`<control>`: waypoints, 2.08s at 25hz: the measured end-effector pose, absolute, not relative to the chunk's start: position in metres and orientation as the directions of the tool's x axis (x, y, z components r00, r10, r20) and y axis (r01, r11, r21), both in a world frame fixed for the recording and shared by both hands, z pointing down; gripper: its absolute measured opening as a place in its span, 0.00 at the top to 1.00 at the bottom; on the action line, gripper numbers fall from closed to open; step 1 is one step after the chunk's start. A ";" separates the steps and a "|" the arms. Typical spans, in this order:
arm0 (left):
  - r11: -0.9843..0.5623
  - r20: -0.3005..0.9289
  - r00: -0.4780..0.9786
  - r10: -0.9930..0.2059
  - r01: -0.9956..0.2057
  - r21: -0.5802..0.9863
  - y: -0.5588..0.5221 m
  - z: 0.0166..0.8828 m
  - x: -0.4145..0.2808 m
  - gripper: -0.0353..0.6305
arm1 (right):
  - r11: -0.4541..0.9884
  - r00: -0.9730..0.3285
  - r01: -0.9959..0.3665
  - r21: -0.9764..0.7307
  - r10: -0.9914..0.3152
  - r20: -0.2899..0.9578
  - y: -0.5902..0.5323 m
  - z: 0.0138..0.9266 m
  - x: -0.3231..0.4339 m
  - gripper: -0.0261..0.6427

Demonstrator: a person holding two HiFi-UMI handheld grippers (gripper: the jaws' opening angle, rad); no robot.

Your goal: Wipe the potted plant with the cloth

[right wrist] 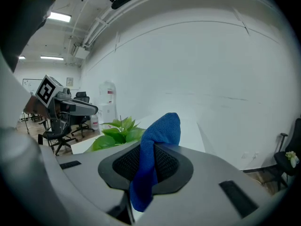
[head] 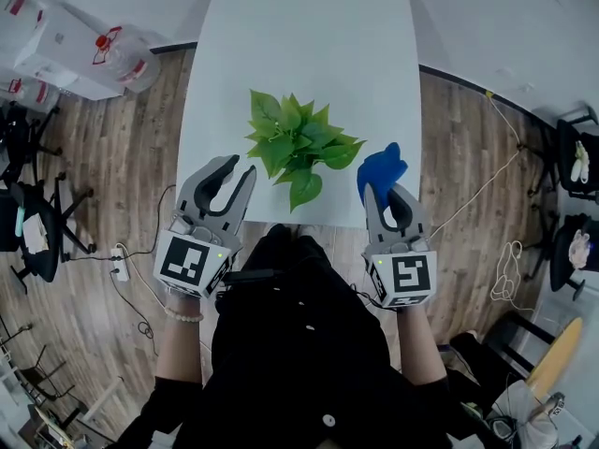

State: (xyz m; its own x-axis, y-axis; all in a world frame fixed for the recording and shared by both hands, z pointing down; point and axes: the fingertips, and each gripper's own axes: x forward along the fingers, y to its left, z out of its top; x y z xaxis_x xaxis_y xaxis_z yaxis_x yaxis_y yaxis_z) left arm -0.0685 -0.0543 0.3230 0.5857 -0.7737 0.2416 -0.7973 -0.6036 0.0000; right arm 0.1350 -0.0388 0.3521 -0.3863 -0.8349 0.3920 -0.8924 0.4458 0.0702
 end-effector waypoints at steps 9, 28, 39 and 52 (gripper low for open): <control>-0.704 0.405 0.639 -0.654 -0.710 -0.016 -0.052 0.393 -0.067 0.50 | 0.427 -0.356 -0.902 0.054 -0.811 0.464 -0.033 0.392 0.133 0.83; -0.821 0.517 0.705 -0.486 -0.570 0.006 -0.065 0.469 -0.024 0.42 | 0.464 -0.367 -0.885 0.046 -0.754 0.545 -0.035 0.443 0.126 0.83; -0.831 0.477 0.746 -0.464 -0.553 0.057 -0.075 0.476 0.003 0.42 | 0.504 -0.393 -0.862 0.048 -0.726 0.564 -0.040 0.462 0.126 0.83; -0.811 0.455 0.735 -0.502 -0.584 0.048 -0.087 0.474 0.002 0.42 | 0.652 -0.499 -0.753 0.091 -0.656 0.567 -0.077 0.487 0.109 0.83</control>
State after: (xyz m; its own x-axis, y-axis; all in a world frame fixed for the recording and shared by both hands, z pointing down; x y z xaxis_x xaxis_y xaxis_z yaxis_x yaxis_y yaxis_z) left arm 0.0020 -0.0871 0.4741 0.7354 -0.5024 0.4548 -0.5836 -0.8106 0.0481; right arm 0.1093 -0.0771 0.4869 -0.4987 -0.6559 0.5666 -0.7531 0.6515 0.0914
